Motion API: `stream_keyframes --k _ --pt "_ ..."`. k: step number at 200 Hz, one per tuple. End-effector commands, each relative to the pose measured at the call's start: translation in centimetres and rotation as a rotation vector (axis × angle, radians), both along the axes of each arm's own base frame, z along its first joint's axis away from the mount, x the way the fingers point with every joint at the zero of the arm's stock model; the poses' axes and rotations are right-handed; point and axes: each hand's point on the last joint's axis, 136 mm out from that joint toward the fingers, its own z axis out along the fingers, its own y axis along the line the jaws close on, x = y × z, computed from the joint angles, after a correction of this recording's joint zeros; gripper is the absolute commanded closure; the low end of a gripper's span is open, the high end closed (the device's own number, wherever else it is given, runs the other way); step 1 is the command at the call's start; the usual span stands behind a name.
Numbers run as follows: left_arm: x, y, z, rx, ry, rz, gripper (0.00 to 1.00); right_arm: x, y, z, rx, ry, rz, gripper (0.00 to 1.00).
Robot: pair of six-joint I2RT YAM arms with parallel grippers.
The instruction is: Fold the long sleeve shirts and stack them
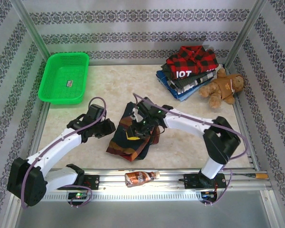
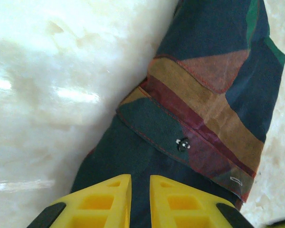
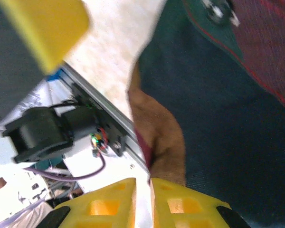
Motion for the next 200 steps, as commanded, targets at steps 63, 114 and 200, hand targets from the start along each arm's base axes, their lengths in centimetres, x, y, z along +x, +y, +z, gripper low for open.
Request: stream_keyframes --k 63,114,200 --pt "-4.4 -3.6 -6.5 -0.076 0.159 -0.129 0.90 -5.3 -4.1 -8.9 -0.247 0.152 0.063 0.86" --pt "-5.5 -2.1 -10.4 0.018 0.233 -0.102 0.93 -5.2 -6.5 -11.8 -0.383 0.104 0.061 0.79" --pt "-0.1 -5.9 5.9 -0.231 -0.199 -0.184 0.29 1.7 -13.3 1.1 -0.358 -0.235 -0.160 0.17"
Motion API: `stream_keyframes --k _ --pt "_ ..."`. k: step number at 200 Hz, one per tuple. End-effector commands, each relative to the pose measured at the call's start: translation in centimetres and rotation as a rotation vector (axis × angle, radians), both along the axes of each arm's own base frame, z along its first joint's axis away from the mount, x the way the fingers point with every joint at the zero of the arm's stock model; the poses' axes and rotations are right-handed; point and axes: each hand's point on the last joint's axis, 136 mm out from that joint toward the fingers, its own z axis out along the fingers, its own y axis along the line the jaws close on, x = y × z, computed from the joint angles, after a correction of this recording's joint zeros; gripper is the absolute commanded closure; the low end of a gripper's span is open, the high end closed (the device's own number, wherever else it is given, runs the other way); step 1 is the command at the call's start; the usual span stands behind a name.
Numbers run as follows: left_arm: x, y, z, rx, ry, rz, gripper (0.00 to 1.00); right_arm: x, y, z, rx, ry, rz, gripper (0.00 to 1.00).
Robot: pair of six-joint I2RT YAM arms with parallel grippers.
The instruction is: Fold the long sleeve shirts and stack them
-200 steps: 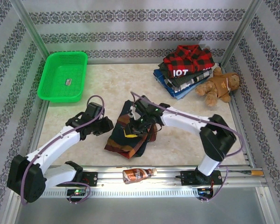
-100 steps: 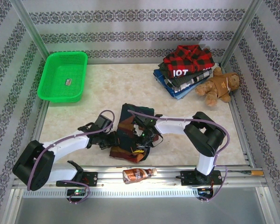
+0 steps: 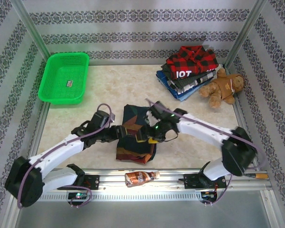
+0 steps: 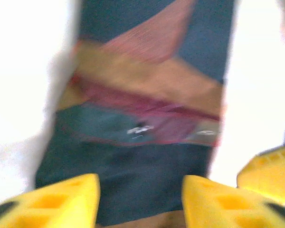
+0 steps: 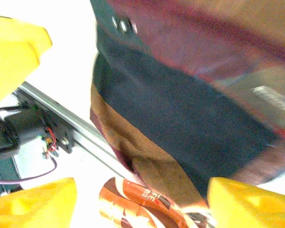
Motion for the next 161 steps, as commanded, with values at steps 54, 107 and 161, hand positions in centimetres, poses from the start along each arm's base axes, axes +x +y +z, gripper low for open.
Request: stream_keyframes --k 54,107,161 --pt "4.9 -3.1 6.2 0.033 -0.188 -0.192 0.00 5.8 -9.3 -5.7 -0.410 -0.053 0.035 0.11" --pt "5.9 -3.4 4.7 0.046 -0.179 -0.207 0.00 7.0 -5.4 -8.8 -0.270 0.005 -0.006 0.05" --pt "5.1 -2.3 3.6 0.051 -0.161 -0.189 0.00 6.1 -6.0 -11.7 -0.365 0.089 -0.002 0.16"
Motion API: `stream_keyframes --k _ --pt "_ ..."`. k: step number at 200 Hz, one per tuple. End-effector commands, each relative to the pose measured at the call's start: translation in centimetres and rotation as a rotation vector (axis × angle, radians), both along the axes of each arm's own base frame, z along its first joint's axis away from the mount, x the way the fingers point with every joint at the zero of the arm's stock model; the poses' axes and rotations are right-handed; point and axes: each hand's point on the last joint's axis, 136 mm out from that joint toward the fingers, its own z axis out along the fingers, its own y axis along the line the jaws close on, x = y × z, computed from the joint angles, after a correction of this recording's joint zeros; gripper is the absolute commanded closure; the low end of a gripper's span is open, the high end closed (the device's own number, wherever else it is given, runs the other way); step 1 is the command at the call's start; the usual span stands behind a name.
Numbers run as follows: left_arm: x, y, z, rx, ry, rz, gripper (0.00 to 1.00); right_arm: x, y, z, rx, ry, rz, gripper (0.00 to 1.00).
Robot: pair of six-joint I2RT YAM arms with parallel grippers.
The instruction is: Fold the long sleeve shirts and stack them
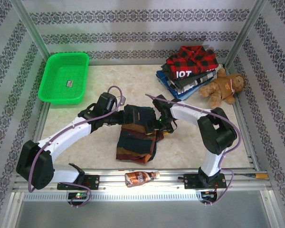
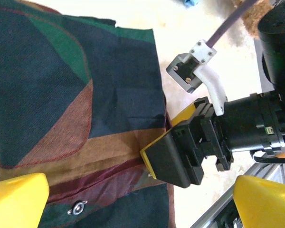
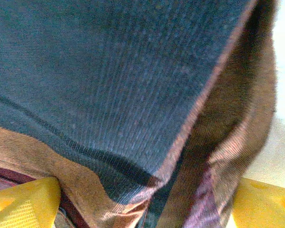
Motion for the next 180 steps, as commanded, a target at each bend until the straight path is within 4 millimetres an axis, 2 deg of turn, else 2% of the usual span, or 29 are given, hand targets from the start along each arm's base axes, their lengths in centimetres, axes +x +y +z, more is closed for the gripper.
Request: stream_keyframes --k 1,15,35,58,75,99,124,159,172,180 --pt "-0.4 0.8 0.0 0.003 -0.014 -0.007 0.00 -0.7 -0.3 -1.4 -0.044 0.052 -0.004 0.16" --pt "-0.4 1.4 0.0 0.013 -0.020 0.001 0.00 -0.7 -0.3 -1.9 -0.055 0.062 -0.006 0.24" --pt "-0.3 2.2 0.5 0.019 -0.043 0.024 0.00 0.0 -0.1 -2.3 -0.074 0.055 -0.004 0.44" --pt "0.3 3.5 1.8 0.021 -0.076 0.058 0.00 1.7 -0.6 -2.1 -0.155 0.008 -0.005 0.79" --pt "1.1 4.7 3.2 0.036 -0.113 0.090 0.00 3.5 -2.6 -0.6 -0.263 -0.060 -0.021 0.98" --pt "2.4 6.2 5.7 0.044 -0.173 0.128 0.00 6.4 -6.5 4.8 -0.408 -0.230 -0.036 1.00" --pt "3.7 7.0 8.3 0.035 -0.235 0.152 0.00 7.9 -11.1 11.9 -0.542 -0.395 -0.051 1.00" --pt "5.0 7.1 10.6 0.016 -0.290 0.154 0.00 7.3 -18.1 22.9 -0.830 -0.628 -0.065 1.00" --pt "5.3 6.9 10.9 0.007 -0.294 0.149 0.00 6.8 -19.7 26.3 -0.925 -0.699 -0.059 1.00" --pt "5.5 6.8 11.0 0.004 -0.296 0.146 0.00 6.6 -20.0 27.8 -0.982 -0.738 -0.036 1.00"
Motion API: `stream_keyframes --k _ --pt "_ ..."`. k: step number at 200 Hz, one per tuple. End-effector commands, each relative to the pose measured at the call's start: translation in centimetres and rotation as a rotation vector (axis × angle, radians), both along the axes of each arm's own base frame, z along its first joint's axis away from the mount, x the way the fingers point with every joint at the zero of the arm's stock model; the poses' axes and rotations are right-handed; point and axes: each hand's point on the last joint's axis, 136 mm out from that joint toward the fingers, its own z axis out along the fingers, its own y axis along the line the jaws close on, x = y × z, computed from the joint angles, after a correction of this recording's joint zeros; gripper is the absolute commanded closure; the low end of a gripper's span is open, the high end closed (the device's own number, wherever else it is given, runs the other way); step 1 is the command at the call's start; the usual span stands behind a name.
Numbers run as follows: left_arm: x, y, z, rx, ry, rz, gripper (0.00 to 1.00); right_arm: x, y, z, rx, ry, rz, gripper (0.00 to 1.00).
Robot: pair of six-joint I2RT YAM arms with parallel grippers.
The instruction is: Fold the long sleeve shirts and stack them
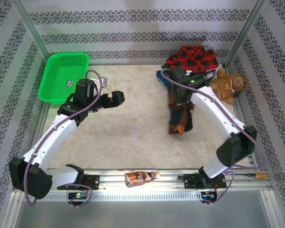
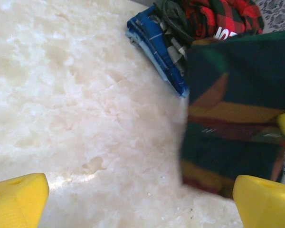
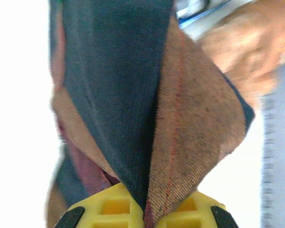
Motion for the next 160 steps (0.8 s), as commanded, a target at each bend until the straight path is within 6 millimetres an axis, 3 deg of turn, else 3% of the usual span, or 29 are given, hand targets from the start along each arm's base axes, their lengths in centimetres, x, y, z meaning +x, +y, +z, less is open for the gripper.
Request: stream_keyframes --k 1,16,25,57,80,95,107,119,126,143,160 --pt "0.6 0.1 0.8 0.008 -0.026 -0.018 0.00 -2.0 -5.2 6.4 -0.374 -0.084 -0.009 1.00" --pt "0.8 0.1 0.3 0.008 -0.012 -0.017 0.00 -2.1 -4.3 6.8 -0.459 -0.084 0.040 1.00" --pt "0.8 0.1 -0.2 0.006 0.003 -0.015 0.00 -2.0 -3.0 5.2 -0.476 -0.040 0.074 1.00" --pt "0.2 0.2 -1.7 -0.001 0.050 -0.014 0.00 -2.9 4.2 -6.3 -0.393 0.204 0.138 1.00" --pt "-0.6 0.7 -2.9 0.013 0.079 -0.002 0.00 -3.7 11.6 -14.1 -0.283 0.315 0.176 1.00" --pt "-1.3 1.1 -3.8 0.021 0.108 0.005 0.00 -4.3 16.0 -17.7 -0.204 0.388 0.185 1.00" --pt "-1.8 1.5 -4.6 0.032 0.133 0.014 0.00 -4.8 19.2 -19.4 -0.131 0.424 0.202 1.00" --pt "-2.2 1.9 -5.4 0.039 0.154 0.033 0.00 -5.3 22.0 -20.6 -0.030 0.455 0.213 0.93" --pt "-2.5 2.2 -5.8 0.037 0.165 0.045 0.00 -5.7 23.6 -21.0 0.043 0.473 0.224 0.87" --pt "-3.1 2.8 -6.5 0.025 0.188 0.080 0.00 -6.0 25.6 -21.2 0.160 0.502 0.217 0.66" --pt "-3.7 3.2 -7.3 -0.005 0.213 0.121 0.00 -6.6 28.0 -20.2 0.325 0.537 0.232 0.52"
